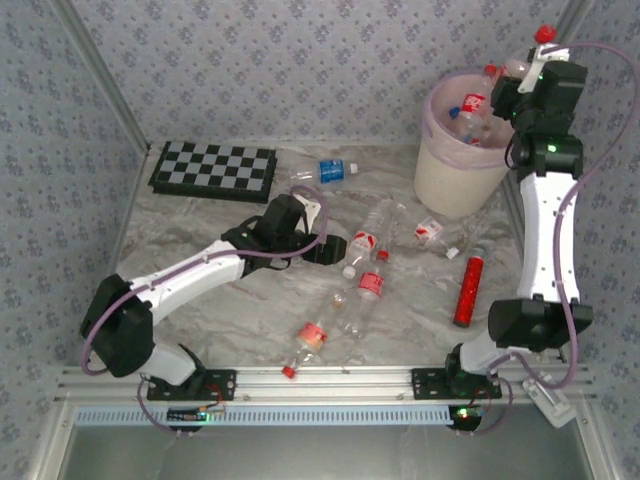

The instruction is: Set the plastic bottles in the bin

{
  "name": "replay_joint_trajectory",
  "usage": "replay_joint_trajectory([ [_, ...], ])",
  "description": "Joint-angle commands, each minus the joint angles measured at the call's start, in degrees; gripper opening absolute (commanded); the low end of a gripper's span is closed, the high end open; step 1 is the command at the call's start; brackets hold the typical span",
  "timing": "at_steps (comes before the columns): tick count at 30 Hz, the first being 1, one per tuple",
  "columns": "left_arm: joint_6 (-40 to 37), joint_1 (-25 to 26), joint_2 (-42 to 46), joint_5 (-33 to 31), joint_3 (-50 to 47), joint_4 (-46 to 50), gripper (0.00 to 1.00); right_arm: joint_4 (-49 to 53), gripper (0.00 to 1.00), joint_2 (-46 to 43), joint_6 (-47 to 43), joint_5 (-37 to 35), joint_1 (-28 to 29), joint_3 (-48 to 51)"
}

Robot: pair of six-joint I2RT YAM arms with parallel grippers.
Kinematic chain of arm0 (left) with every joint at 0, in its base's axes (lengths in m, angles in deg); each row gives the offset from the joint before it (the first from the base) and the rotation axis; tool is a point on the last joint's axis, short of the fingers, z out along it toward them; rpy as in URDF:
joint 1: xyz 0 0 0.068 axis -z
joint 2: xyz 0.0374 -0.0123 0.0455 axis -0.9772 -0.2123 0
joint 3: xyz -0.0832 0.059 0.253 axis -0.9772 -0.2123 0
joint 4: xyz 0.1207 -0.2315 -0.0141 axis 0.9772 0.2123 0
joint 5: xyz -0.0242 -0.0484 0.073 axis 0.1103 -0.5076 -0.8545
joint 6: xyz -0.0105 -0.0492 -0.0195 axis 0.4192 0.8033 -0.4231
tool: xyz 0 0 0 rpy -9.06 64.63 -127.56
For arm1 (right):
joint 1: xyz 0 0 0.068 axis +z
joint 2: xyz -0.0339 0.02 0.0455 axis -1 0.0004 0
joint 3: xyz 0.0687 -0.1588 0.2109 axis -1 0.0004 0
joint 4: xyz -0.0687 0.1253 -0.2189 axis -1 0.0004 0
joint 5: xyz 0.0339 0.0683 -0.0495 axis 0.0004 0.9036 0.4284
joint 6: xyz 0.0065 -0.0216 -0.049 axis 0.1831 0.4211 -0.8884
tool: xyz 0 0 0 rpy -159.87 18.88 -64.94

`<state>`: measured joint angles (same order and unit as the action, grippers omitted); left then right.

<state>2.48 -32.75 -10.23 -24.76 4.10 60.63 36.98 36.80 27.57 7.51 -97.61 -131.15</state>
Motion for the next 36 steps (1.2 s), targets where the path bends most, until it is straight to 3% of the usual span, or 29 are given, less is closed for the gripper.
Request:
replay_joint_trajectory([
  [1,1.15,-0.26,-1.84,0.43,1.83,0.28,1.0,-4.43,0.05,3.76,-7.5,-9.06,0.08,-0.6],
  [6,2.74,0.14,-4.73,2.95,3.44,-0.09,0.99,-10.18,0.05,8.46,-11.04,-10.84,0.08,0.39],
  [19,0.94,0.65,-5.75,1.12,5.33,3.69,1.0,27.48,0.05,36.94,-5.3,-3.7,-2.29,-36.66],
  [28,0.55,0.55,-5.53,0.39,4.86,4.27,1.0,36.77,0.07,42.48,-2.36,3.01,-2.67,-36.14],
  [32,0.55,0.61,-6.08,1.04,5.56,4.49,1.0,34.8,0.08,42.29,-0.9,5.11,-2.49,-31.35],
  [36,0.46,0.58,-5.84,0.78,5.61,5.06,1.0,32.48,0.18,40.3,-0.37,3.66,-2.05,-30.04],
])
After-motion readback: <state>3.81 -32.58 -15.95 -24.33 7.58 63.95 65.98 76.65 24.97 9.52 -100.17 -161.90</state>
